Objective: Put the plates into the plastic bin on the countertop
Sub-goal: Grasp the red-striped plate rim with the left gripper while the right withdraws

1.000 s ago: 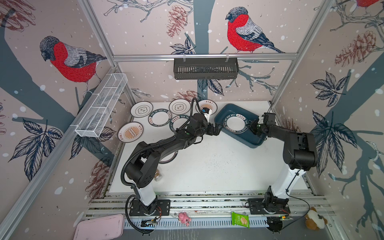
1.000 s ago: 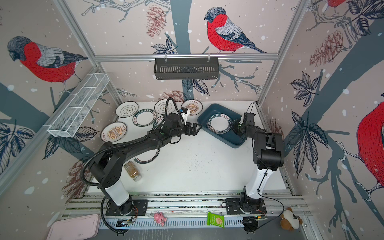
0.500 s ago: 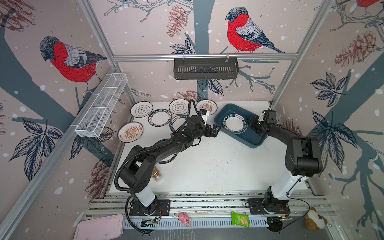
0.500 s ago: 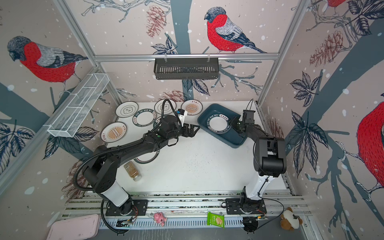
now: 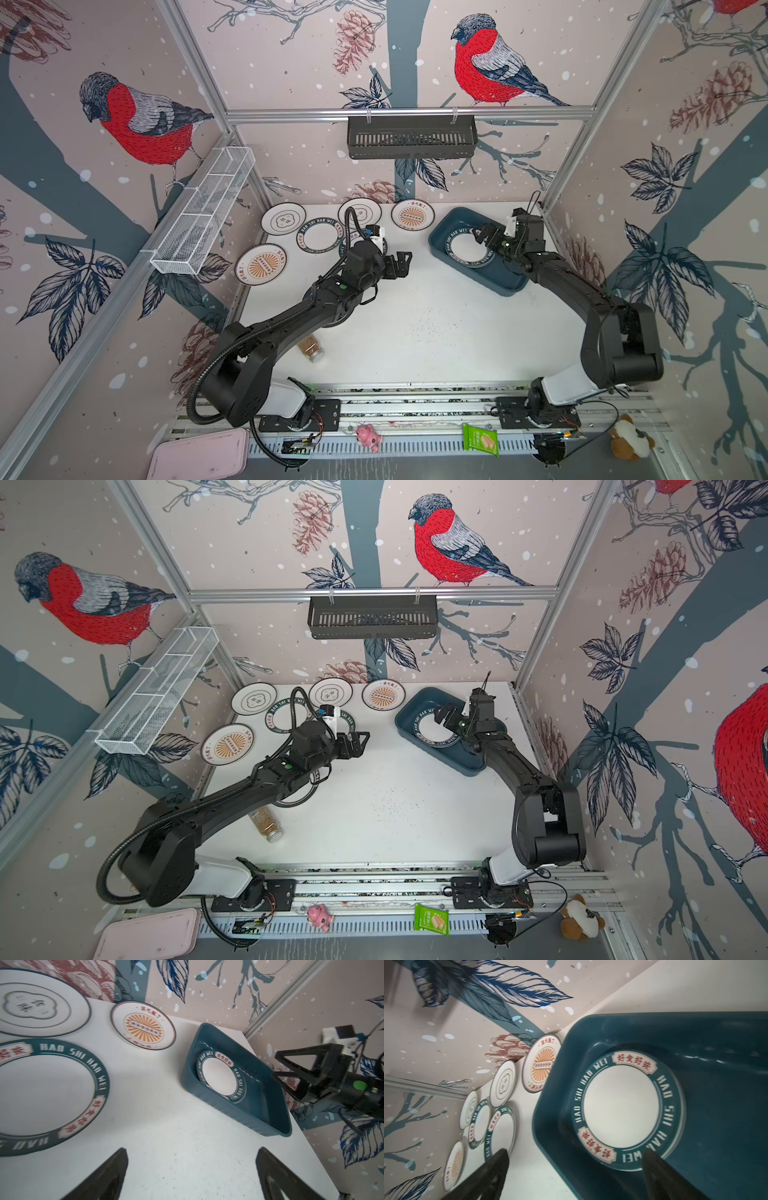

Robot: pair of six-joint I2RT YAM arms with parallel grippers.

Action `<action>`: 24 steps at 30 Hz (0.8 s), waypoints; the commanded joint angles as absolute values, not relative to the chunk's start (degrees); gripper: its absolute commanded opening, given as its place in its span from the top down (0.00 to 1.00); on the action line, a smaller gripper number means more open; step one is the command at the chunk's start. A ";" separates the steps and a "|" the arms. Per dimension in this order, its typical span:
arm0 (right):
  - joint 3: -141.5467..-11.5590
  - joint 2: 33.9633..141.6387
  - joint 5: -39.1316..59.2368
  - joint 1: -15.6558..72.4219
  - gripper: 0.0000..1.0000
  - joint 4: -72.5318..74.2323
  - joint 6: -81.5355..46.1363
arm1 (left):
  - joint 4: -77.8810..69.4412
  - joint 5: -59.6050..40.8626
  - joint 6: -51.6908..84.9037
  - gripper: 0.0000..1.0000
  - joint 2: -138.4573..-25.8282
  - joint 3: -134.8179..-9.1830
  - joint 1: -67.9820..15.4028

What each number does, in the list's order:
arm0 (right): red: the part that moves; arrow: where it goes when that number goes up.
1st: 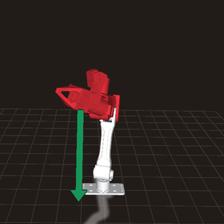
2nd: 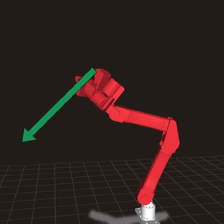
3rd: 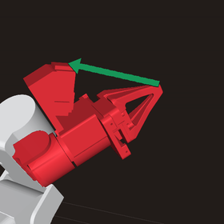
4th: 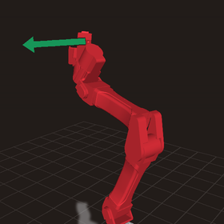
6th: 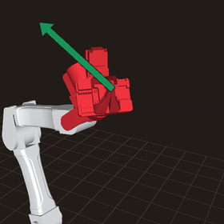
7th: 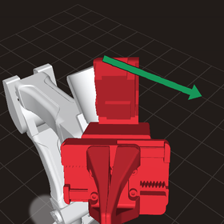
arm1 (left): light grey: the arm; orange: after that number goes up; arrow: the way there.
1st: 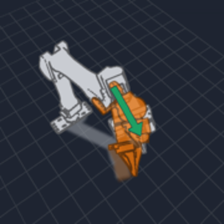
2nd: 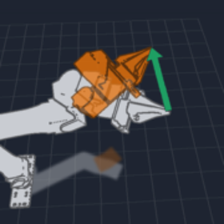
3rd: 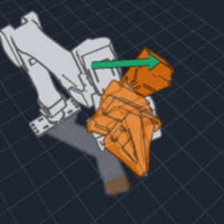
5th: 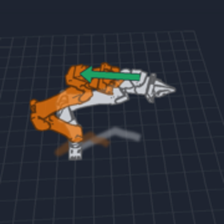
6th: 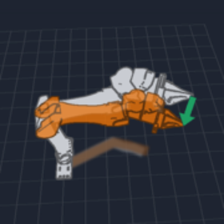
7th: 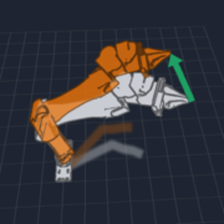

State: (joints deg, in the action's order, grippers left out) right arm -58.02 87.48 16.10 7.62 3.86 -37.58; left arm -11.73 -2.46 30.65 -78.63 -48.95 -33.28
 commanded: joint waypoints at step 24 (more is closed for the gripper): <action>-62.94 100.60 19.52 35.25 0.00 14.01 -43.17 | 2.72 6.65 38.56 0.04 -60.32 -29.51 -10.26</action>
State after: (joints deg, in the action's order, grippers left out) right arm -61.84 98.74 17.85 33.10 12.32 -42.26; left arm 2.85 10.07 37.52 -61.84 -31.22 -13.50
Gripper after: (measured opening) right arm 0.998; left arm 0.963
